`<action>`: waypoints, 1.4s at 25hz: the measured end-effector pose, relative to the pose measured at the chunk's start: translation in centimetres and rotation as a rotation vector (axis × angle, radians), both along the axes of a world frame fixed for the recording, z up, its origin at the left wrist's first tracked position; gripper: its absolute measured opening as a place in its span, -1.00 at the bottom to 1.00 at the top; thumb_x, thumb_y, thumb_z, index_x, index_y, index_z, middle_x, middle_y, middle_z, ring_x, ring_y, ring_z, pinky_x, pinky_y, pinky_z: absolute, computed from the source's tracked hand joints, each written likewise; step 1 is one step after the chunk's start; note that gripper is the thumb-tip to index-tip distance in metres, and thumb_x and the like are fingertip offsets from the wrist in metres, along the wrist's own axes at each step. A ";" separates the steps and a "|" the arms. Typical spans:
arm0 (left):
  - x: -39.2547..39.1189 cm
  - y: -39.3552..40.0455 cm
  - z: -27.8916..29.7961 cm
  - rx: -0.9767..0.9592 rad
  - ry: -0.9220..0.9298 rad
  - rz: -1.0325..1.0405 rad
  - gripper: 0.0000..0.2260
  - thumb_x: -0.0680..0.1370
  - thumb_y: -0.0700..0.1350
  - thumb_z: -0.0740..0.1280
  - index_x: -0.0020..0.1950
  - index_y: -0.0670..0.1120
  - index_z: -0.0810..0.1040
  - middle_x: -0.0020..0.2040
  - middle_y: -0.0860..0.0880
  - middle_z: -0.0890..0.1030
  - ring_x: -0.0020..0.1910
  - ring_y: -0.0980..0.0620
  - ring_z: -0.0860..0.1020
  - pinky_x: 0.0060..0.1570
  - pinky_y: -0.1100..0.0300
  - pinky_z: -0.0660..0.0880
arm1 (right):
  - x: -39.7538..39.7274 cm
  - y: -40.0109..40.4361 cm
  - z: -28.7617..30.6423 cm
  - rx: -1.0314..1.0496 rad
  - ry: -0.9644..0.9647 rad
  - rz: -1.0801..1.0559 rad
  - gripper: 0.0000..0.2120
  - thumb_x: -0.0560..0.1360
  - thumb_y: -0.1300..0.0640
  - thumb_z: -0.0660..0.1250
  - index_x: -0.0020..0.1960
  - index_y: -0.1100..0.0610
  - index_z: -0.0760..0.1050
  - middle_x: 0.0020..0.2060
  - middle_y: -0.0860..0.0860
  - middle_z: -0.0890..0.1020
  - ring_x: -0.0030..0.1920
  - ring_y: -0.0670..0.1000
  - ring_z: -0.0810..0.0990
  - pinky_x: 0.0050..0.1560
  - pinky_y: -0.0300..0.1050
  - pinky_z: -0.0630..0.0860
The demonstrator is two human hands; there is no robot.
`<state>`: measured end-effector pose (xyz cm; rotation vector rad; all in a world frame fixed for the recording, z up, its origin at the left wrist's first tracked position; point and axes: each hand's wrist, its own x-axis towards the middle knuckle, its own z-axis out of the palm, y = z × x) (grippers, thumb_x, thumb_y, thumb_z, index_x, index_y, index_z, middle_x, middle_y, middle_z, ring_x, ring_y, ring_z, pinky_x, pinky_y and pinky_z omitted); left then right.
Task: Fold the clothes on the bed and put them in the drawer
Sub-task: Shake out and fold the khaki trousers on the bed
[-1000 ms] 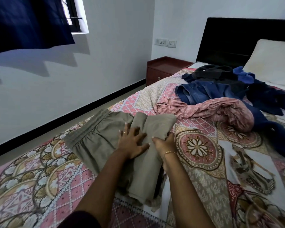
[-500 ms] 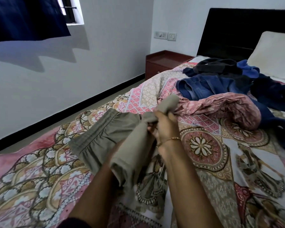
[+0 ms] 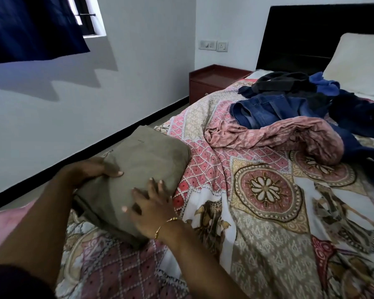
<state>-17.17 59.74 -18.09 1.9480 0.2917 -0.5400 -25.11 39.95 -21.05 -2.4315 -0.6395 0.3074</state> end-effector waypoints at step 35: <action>-24.2 -15.8 -3.8 -1.242 -0.277 1.149 -0.68 0.55 -0.19 0.22 0.28 -0.23 0.48 -0.05 -0.18 0.67 -0.13 -0.11 0.64 -0.04 0.02 0.58 | -5.9 -3.2 -0.9 1.047 1.112 -0.416 -0.71 0.37 0.17 0.38 0.06 0.26 0.54 -0.24 0.16 0.68 -0.17 0.14 0.64 0.00 0.02 0.54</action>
